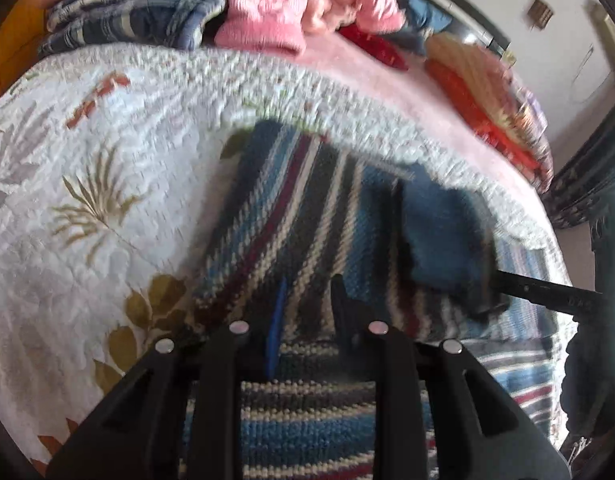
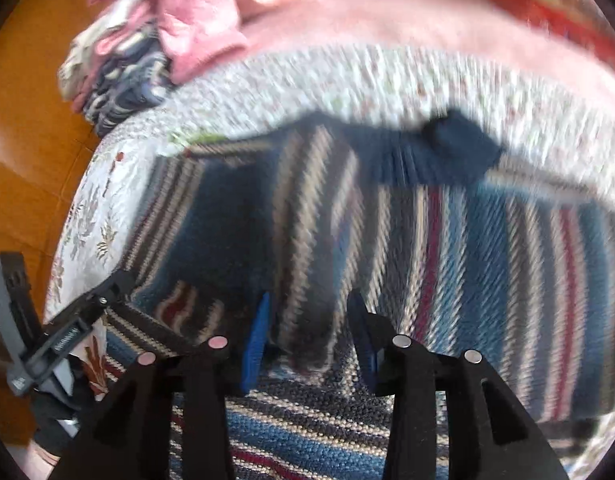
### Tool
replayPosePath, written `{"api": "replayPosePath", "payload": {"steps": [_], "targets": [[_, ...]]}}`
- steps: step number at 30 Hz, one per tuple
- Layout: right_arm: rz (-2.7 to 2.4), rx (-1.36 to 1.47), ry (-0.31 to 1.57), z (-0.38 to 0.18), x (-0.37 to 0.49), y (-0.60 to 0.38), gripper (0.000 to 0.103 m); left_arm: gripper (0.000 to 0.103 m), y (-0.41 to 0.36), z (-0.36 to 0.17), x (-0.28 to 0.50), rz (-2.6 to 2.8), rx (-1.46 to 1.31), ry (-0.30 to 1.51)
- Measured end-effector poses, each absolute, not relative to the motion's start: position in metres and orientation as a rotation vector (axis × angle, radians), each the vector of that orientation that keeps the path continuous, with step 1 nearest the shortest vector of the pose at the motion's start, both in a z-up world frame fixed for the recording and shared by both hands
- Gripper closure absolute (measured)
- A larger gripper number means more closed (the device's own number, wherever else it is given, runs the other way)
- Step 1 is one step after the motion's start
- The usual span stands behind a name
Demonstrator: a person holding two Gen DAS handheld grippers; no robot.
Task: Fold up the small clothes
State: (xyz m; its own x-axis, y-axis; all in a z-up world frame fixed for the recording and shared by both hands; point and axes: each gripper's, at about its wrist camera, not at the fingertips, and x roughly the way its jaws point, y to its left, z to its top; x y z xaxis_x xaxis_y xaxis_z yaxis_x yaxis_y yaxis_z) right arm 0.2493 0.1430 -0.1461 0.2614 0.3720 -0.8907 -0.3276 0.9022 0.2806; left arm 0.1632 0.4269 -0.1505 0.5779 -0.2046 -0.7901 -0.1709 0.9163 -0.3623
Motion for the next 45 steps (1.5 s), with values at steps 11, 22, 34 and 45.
{"api": "replayPosePath", "payload": {"steps": [11, 22, 34, 45], "targets": [[0.606, -0.164, 1.245, -0.152, 0.250, 0.243, 0.044, 0.077, 0.430, -0.167, 0.167, -0.025, -0.403, 1.021], [0.489, -0.210, 1.248, -0.171, 0.252, 0.232, 0.092, 0.077, 0.431, -0.178, 0.168, -0.043, -0.396, 1.025], [0.444, 0.172, 1.115, -0.104, 0.248, 0.105, 0.095, 0.077, 0.427, -0.179, 0.166, -0.024, -0.369, 1.020], [0.343, 0.401, 1.226, -0.162, 0.252, 0.007, 0.094, 0.077, 0.422, -0.179, 0.167, -0.009, -0.339, 1.027]]}}
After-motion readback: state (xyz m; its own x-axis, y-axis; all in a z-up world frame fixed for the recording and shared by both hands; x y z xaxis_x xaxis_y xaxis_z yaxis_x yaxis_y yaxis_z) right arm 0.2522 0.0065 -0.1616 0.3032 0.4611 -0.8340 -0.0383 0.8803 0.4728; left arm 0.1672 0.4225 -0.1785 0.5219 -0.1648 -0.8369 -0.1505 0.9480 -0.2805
